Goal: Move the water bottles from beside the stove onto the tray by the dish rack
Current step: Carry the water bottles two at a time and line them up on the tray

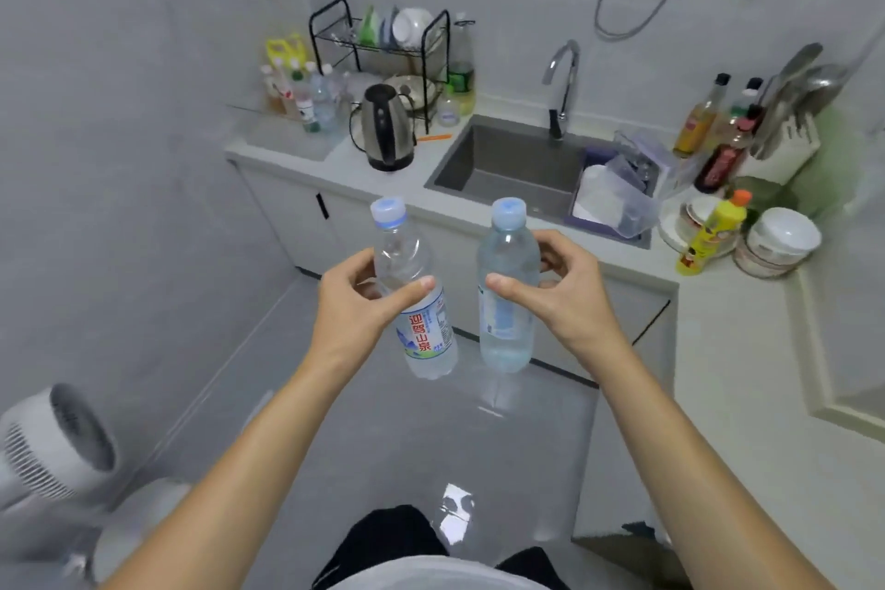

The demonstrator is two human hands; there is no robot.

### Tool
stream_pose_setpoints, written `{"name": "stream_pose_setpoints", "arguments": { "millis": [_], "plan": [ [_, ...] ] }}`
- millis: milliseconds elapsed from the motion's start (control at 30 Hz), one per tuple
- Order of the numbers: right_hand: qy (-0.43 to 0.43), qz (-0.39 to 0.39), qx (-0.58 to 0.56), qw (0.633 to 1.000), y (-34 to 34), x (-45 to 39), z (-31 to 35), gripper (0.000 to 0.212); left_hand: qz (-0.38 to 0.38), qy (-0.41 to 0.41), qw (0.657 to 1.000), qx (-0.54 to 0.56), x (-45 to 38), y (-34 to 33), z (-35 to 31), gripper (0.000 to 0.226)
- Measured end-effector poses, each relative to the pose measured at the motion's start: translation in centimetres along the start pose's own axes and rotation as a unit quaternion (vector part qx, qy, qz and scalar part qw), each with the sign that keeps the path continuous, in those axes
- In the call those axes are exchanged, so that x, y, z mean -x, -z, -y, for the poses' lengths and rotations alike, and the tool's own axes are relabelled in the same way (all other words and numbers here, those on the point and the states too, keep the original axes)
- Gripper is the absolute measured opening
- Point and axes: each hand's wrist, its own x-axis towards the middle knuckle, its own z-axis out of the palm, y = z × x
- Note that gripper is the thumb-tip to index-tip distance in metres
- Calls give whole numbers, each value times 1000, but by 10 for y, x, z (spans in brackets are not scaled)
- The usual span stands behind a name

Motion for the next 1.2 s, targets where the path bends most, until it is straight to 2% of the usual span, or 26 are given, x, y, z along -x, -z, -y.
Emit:
{"name": "stream_pose_setpoints", "arguments": {
  "millis": [167,400,700,1000,1200],
  "plan": [
    [22,74,-20,997,-67,-98,-3,52,-110,18,994,-20,-59,52,18,40],
    [6,149,-31,988,-186,-217,-18,42,-163,33,986,-22,-170,136,57,31],
    [-13,155,13,988,-336,-376,-16,51,-167,25,986,-10,-350,263,88,40],
    [-11,145,7,989,-449,-519,-26,51,-162,24,986,-41,-498,347,114,31],
    [-10,120,14,993,-503,-623,-46,58,-157,33,984,-75,-612,385,133,48]
  ]
}}
